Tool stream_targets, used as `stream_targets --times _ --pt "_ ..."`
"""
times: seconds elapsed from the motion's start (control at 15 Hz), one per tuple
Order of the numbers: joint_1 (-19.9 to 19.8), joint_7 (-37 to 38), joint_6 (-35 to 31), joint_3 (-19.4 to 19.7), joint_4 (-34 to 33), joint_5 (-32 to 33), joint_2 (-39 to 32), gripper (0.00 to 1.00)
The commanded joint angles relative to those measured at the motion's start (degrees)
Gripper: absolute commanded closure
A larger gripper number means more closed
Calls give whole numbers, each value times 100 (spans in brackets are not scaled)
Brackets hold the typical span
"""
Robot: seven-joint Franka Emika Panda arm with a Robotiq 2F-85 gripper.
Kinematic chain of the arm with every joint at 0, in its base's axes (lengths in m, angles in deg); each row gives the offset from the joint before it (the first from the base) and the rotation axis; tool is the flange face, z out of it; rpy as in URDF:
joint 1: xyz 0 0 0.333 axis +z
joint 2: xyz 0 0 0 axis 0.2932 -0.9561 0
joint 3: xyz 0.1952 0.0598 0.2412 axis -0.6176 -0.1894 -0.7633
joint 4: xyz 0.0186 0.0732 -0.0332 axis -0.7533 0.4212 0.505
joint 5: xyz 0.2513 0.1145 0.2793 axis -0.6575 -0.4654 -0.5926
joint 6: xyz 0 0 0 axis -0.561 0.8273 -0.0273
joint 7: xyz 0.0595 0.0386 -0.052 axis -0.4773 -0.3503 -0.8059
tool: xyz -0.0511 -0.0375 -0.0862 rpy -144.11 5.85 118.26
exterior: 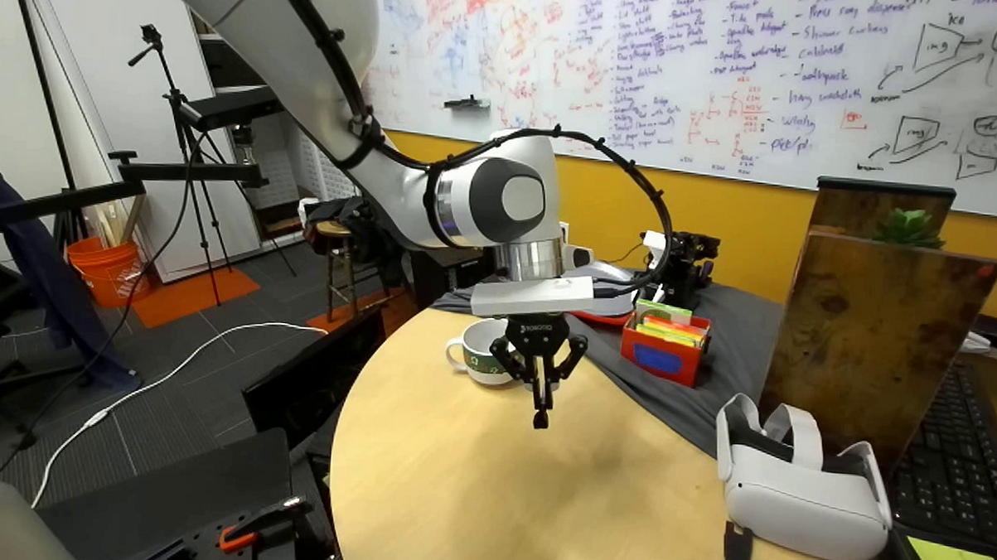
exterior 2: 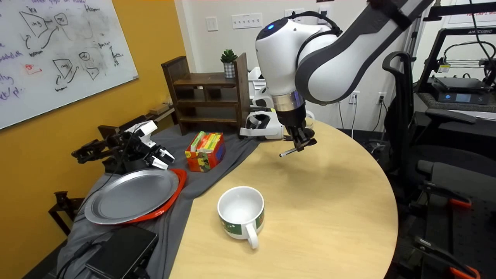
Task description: Put the marker in the mug
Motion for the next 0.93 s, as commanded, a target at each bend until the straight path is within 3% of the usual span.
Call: stream_targets --times 0.0,0.53,0.87 --pt "103 -40 285 -16 -42 401 102 97" --pt "403 -268 1122 -223 -381 1068 95 97" --pt "505 -799 1632 -399 -851 1287 -123 97"
